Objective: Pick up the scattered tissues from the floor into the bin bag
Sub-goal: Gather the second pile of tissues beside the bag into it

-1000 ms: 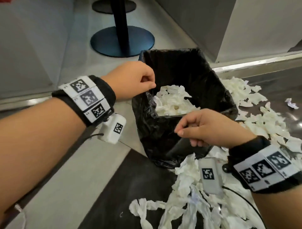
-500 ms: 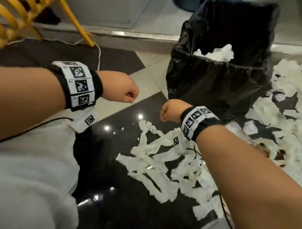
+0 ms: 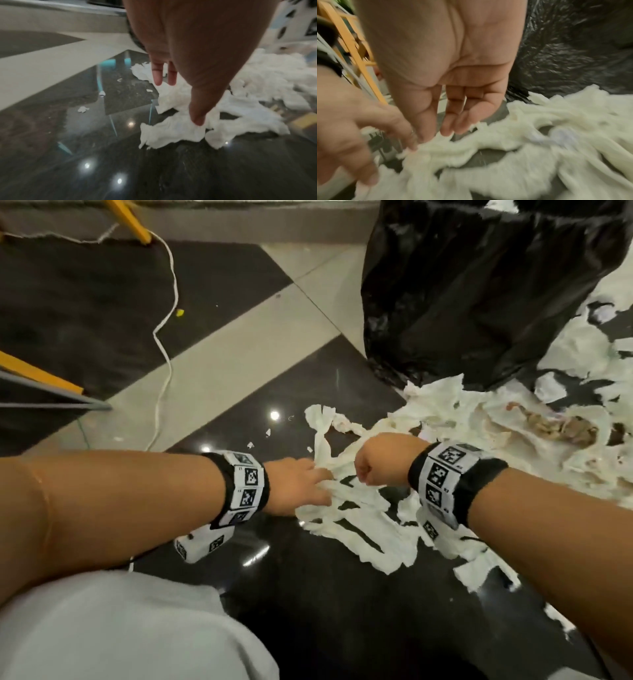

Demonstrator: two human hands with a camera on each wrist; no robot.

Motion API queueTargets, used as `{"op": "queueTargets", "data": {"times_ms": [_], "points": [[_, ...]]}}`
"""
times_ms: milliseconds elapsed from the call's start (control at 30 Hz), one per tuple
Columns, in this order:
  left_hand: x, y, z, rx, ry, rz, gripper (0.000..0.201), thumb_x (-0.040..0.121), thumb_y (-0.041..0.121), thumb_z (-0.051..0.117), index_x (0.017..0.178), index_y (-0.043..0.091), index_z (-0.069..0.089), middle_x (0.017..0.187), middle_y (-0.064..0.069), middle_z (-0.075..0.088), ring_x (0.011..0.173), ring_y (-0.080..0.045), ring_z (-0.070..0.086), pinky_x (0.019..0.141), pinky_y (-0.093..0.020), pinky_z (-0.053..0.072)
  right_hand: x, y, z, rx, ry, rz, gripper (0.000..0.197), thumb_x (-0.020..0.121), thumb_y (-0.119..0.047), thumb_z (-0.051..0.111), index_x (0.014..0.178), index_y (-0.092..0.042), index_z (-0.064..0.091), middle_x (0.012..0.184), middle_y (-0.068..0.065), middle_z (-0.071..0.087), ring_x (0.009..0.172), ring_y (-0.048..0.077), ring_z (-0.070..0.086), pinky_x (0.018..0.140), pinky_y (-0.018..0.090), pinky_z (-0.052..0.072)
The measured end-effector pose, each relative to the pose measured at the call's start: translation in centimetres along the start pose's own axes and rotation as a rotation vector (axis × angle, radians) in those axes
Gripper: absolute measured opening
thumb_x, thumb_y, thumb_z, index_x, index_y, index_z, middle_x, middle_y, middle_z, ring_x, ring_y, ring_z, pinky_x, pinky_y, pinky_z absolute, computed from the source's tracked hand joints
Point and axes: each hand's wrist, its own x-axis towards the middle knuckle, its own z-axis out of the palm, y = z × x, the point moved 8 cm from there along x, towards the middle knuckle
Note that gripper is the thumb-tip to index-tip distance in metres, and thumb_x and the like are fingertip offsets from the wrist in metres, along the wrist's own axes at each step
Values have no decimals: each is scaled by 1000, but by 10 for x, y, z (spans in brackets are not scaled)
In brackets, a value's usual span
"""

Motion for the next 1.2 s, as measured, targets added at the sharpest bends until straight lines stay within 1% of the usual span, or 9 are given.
{"op": "queueTargets", "data": {"times_ms": [100,200,367,467,633,800,867,1100,1200], "points": [[18,3,30,123,18,-21,59,90,51,37,143,28,26,150,-9,29,132,-31,33,107,-45,33,-4,10,28,29,-27,86,12,86,-27,58,91,-21,67,90,-1,65,84,18,56,69,28,41],[17,7,39,22,-33,36,40,94,29,44,133,22,39,133,-13,39,116,-35,45,89,-40,43,-8,13,45,70,39,165,20,84,-40,60,86,-22,55,85,-3,54,80,20,53,66,29,41],[6,-32,10,-478,101,-186,24,93,10,40,114,11,51,112,-14,55,103,-32,56,83,-35,45,-18,-17,88,111,75,117,61,80,-50,63,131,-37,32,131,6,33,108,29,53,84,39,51],[-7,-52,-3,-672,240,-295,20,93,18,38,105,28,51,89,-7,55,83,-28,54,67,-27,38,-13,-35,123,-52,-102,31,64,89,-24,57,138,-45,21,149,10,11,119,37,41,92,45,48],[-34,-66,-9,-681,328,-396,42,92,5,37,131,17,45,96,-4,55,80,-22,54,72,-28,42,8,-35,96,-50,55,6,25,95,-13,39,116,-13,52,112,13,49,99,35,57,81,41,48],[-54,-77,-8,-623,331,-440,30,90,33,52,113,15,55,111,-4,57,99,-22,56,85,-35,46,9,6,8,400,490,197,24,97,-24,37,96,-8,54,91,7,55,84,25,56,71,31,39],[-55,-77,-7,-555,303,-425,28,87,25,56,114,17,55,112,-5,56,102,-23,56,84,-32,44,8,23,-7,491,557,266,33,96,-42,41,97,-11,51,84,2,54,79,21,54,69,31,39],[-59,-70,-6,-502,287,-402,23,85,7,49,107,9,56,111,-8,52,100,-24,53,86,-30,42,30,47,35,158,204,405,47,89,-30,56,128,-12,37,115,11,61,107,31,59,81,37,45],[-60,-70,-7,-481,244,-450,18,85,4,44,99,7,53,95,-8,52,86,-25,54,69,-29,40,35,45,46,16,123,354,32,91,-12,48,123,-5,45,120,16,59,110,33,58,88,40,47]]}}
